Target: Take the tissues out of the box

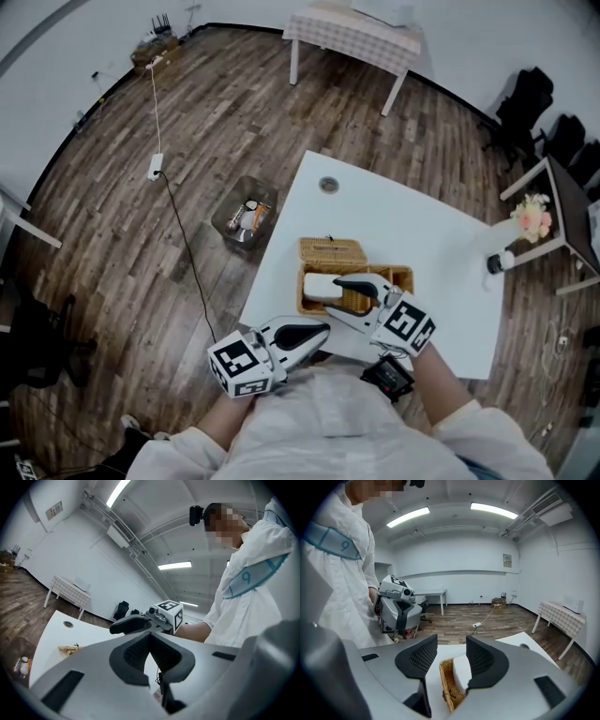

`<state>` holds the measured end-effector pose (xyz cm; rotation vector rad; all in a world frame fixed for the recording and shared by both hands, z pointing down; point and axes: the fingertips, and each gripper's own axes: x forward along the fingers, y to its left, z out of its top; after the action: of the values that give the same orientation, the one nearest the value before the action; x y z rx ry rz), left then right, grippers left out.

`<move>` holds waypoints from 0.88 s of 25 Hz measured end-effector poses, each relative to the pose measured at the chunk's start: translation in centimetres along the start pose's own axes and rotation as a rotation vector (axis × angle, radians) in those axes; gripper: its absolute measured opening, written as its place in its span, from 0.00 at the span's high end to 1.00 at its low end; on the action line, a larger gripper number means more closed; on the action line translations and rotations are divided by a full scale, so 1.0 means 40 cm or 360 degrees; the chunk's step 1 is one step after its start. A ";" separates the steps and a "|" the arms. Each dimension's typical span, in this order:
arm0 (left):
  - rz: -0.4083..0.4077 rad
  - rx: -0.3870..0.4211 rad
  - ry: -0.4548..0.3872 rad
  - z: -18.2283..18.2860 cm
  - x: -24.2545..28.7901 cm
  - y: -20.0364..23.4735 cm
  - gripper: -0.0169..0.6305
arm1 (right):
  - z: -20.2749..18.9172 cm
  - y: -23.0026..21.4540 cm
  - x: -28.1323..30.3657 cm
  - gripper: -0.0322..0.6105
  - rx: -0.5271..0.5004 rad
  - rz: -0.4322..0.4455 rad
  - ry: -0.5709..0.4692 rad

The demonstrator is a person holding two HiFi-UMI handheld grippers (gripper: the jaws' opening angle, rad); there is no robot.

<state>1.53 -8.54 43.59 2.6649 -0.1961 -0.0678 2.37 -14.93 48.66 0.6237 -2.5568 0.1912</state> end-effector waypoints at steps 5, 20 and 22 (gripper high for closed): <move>-0.0029 0.0000 0.0030 -0.018 0.008 -0.012 0.97 | -0.065 -0.006 0.031 0.54 -0.0126 0.0064 0.0227; -0.0036 -0.0038 0.0058 -0.040 0.012 -0.010 0.97 | -0.200 -0.054 0.132 0.47 -0.0271 0.0145 0.0629; -0.0034 -0.0050 0.0062 -0.046 0.016 -0.008 0.97 | -0.216 -0.062 0.138 0.47 -0.0314 0.0159 0.0681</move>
<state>2.34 -7.54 45.07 2.6351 -0.1529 -0.0259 3.02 -17.17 58.96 0.3368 -2.1591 0.0914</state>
